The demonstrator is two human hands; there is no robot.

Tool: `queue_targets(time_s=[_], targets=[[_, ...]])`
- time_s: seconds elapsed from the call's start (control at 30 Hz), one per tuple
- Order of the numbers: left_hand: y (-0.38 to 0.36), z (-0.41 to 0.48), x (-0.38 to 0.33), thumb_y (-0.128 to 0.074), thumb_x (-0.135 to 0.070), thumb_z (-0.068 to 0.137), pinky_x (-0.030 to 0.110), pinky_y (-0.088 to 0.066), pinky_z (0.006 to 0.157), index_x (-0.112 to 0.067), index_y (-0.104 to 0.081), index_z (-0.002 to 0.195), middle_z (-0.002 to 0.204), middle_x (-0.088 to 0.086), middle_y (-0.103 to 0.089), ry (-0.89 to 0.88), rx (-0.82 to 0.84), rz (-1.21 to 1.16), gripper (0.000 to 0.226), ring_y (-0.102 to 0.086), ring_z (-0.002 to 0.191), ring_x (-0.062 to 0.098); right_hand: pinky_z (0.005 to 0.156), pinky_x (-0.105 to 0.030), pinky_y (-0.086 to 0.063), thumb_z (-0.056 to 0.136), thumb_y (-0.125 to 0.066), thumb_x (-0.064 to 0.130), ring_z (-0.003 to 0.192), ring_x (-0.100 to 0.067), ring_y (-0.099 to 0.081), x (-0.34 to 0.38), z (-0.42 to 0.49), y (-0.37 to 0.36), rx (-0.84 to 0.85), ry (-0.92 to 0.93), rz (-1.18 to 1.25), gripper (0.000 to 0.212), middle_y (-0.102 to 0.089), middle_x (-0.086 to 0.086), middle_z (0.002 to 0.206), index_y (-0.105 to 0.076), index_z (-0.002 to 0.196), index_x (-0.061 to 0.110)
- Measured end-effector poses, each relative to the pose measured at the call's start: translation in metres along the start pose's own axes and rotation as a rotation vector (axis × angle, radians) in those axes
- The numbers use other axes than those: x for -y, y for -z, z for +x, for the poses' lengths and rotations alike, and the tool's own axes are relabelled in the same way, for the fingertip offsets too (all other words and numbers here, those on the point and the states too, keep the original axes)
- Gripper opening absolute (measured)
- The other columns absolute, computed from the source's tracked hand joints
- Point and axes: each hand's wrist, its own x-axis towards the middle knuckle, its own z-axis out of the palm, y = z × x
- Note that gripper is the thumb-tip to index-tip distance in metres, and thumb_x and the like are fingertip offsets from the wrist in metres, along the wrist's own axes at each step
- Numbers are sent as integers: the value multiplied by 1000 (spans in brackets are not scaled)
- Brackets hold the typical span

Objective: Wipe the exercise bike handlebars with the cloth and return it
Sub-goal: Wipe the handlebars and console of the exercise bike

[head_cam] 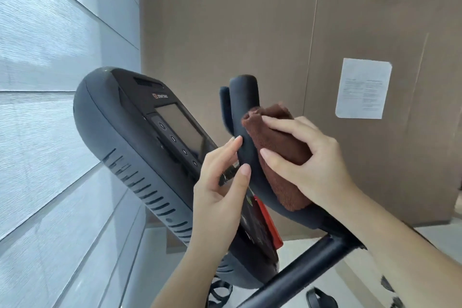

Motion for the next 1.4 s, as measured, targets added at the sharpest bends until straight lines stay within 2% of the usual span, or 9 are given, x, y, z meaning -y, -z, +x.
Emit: queue_targets(time_s=[0.1,0.27,0.47,0.6,0.77,0.83,0.97,1.27,1.4], targets=[[8,3,-4,-50,-16,88,27,-46,91,-29,-54,122,123,-2,-56,-94,33,152,37,-51,117,16,86,-8,-39,73,-74,11,97,3,-57,14,4,-1,-85,-56,-1,39,-63,4,105,-64,105,31],[43,18,-12,-42,-24,91,26,-39,96,-15,-56,123,123,-4,-56,-344,95,504,35,-48,117,12,88,-3,-34,79,-68,22,99,6,-50,42,33,-32,-390,-18,-140,35,-55,2,108,-60,112,32],[92,44,-8,-35,-36,93,46,-25,104,-11,-70,102,110,7,-66,-679,118,1033,44,-55,112,29,83,-9,-39,79,-66,28,98,-6,-50,39,10,-52,-396,-13,-440,39,-50,1,106,-59,117,30],[108,56,-7,-27,-41,95,48,-13,108,-11,-73,92,104,7,-69,-735,86,1093,54,-57,109,30,85,-20,-44,75,-69,23,101,-17,-55,35,-22,-55,-365,-12,-569,41,-53,-2,106,-62,115,28],[120,59,-3,-25,-42,95,47,-9,108,-8,-72,80,84,4,-70,-813,134,1111,60,-62,100,28,85,0,-34,76,-71,20,97,0,-48,51,-7,-59,-508,-10,-545,38,-49,1,104,-63,113,23],[122,60,-2,-26,-43,95,47,-11,107,-7,-72,78,82,4,-69,-851,151,1122,60,-62,98,28,86,-10,-41,80,-68,25,100,-5,-48,60,14,-69,-591,1,-534,38,-46,1,106,-61,117,24],[126,65,3,-33,-44,93,49,-20,102,-6,-71,77,82,5,-69,-940,168,1150,56,-63,94,28,78,-37,-51,82,-65,30,104,-24,-51,62,32,-82,-505,-24,-796,38,-50,-9,113,-59,119,25],[130,68,9,-42,-47,88,44,-22,102,-5,-66,75,85,8,-67,-985,186,1216,50,-62,95,27,76,-46,-54,71,-76,12,98,-32,-56,43,-49,-78,-325,-33,-913,42,-54,-15,106,-65,111,17],[131,65,7,-45,-46,86,45,-23,101,-4,-66,76,86,8,-67,-963,223,1231,48,-62,97,27,92,-12,-42,76,-71,20,105,-15,-51,58,-30,-80,-439,-16,-789,40,-50,-7,109,-63,115,16]])
